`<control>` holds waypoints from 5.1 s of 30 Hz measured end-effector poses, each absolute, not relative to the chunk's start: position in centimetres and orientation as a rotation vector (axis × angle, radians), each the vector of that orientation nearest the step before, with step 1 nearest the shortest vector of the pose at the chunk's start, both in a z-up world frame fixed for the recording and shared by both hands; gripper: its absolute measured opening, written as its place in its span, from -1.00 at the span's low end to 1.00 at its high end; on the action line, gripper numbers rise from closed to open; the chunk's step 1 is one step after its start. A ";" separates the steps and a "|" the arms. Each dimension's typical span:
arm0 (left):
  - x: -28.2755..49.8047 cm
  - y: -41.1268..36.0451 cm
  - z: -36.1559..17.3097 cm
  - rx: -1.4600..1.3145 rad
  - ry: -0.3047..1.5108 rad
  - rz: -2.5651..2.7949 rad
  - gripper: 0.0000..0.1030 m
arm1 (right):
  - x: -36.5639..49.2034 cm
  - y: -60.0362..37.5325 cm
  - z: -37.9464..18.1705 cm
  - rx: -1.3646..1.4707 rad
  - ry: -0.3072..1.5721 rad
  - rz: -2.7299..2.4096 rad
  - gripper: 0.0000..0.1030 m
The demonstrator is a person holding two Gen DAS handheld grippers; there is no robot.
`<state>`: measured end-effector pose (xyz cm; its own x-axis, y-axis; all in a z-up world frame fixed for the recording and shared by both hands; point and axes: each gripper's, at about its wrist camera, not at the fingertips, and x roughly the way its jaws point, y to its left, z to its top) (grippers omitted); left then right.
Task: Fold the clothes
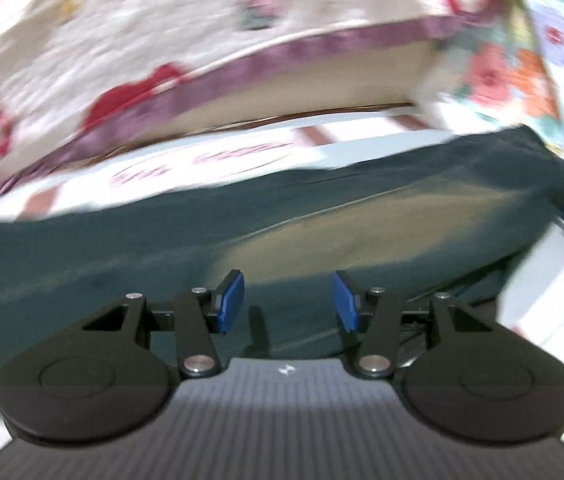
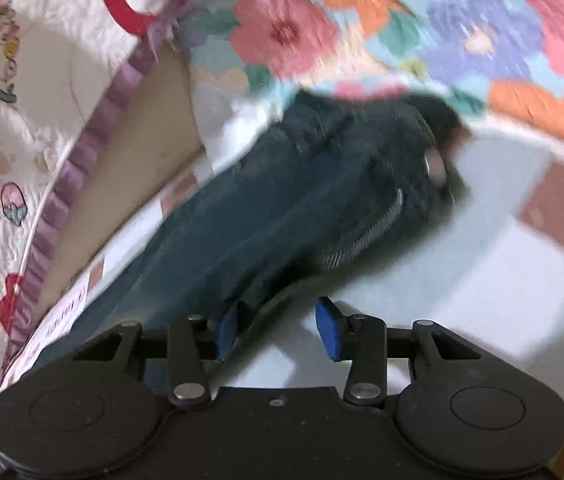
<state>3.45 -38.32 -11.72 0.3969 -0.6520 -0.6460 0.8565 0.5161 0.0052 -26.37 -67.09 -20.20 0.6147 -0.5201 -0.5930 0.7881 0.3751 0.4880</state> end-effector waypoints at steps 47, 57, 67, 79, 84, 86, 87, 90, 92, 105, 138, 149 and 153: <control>-8.1 -52.5 -14.5 0.549 0.914 -1.182 0.06 | -38.5 -70.8 -4.8 0.527 -0.011 -0.905 -0.83; -7.1 -49.3 -11.4 0.369 0.916 -1.309 0.14 | -41.7 -70.7 -5.4 0.621 0.121 -0.985 -0.79; 6.6 -34.4 -10.6 0.377 0.786 -0.696 0.31 | -31.3 -67.8 -0.7 0.557 0.110 -0.773 -0.79; 18.0 -17.3 -16.5 0.123 0.972 -0.454 0.33 | -7.0 -58.4 0.5 0.460 0.365 -0.349 -0.81; 18.1 -17.4 -15.7 0.134 0.966 -0.505 0.33 | 2.2 -54.7 -4.0 0.469 0.541 -0.290 -0.82; 18.2 -16.7 -16.3 0.120 1.006 -0.493 0.33 | 3.9 -53.7 -5.1 0.473 0.572 -0.292 -0.82; 18.3 -16.4 -16.5 0.113 1.022 -0.485 0.33 | 4.7 -53.2 -5.6 0.474 0.587 -0.293 -0.82; 18.6 -15.5 -16.8 0.109 0.985 -0.439 0.33 | 6.7 -51.8 -6.8 0.468 0.622 -0.298 -0.82; 19.2 -15.2 -16.8 0.080 0.994 -0.438 0.33 | 6.6 -51.7 -5.9 0.435 0.609 -0.309 -0.82; 19.9 -12.9 -14.8 -0.126 0.946 -0.552 0.33 | 10.0 -40.8 -4.7 0.173 0.548 -0.161 -0.81; 23.1 -17.6 -17.6 -0.501 1.025 -0.804 -0.73 | 8.9 -32.5 -14.7 -0.219 0.714 0.045 -0.74; 20.2 -17.8 -8.9 -0.207 0.672 -0.859 -0.79 | 8.3 -30.1 -12.0 -0.281 0.567 0.088 -0.74; 21.3 -15.6 -11.4 -0.215 0.743 -0.817 -0.81 | 9.5 -29.2 -13.3 -0.303 0.609 0.102 -0.74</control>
